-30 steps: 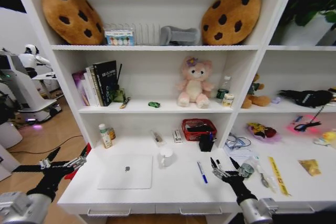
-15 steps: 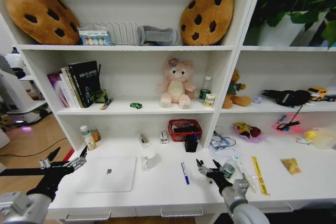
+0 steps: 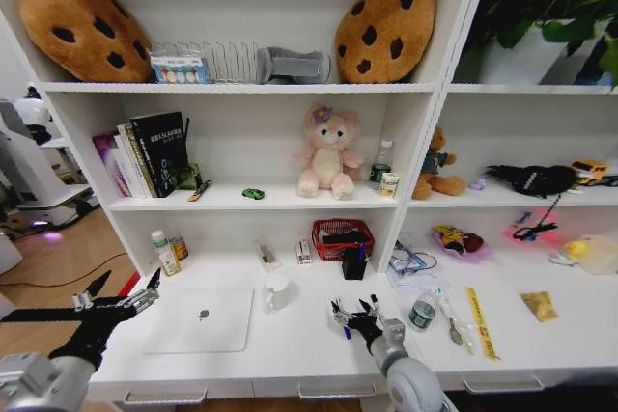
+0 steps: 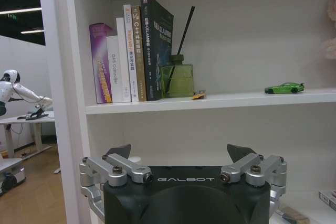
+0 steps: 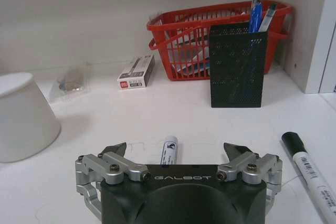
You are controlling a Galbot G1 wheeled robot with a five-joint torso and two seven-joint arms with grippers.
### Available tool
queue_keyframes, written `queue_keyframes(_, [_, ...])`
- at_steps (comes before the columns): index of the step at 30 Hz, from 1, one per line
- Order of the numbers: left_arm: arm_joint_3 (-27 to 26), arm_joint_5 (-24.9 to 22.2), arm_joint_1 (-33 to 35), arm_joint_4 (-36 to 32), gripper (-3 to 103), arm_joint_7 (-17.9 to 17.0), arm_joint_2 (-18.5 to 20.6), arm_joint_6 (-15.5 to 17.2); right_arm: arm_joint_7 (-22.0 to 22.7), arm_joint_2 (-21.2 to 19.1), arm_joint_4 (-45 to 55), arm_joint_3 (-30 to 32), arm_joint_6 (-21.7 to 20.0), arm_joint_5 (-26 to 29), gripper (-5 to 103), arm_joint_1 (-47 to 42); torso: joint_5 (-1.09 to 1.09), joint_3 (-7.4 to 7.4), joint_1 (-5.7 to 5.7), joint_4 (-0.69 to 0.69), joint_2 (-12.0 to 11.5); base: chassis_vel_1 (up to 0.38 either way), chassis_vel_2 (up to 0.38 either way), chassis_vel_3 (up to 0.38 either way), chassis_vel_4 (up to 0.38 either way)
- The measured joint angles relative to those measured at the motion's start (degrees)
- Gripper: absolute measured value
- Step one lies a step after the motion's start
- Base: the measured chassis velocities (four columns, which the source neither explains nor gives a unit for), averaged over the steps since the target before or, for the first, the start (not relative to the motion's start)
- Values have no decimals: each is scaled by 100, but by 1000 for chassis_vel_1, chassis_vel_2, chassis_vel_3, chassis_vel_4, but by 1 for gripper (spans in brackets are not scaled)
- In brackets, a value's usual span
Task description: Organize the objects on the table.
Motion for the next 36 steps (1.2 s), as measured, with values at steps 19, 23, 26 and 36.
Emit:
queue_keyframes(19, [0,0,0,-1,100,0,0,0,-32,66,-399,-221,72,61,61,302,0,-1,-1,0,2,0,0,0,0])
queue_keyframes(23, [0,0,0,-1,100,0,0,0,-28,63,-422,-221,75,63,49,313,0,-1,-1,-1,2,0,0,0,0])
queue_keyframes(26, [0,0,0,-1,100,0,0,0,-26,58,-422,-202,74,65,38,306,0,-1,-1,0,1,0,0,0,0])
queue_keyframes(36, [0,0,0,0,100,0,0,0,-145,-36,-383,-46,60,137,13,296,2,0,-1,-1,1,0,0,0,0])
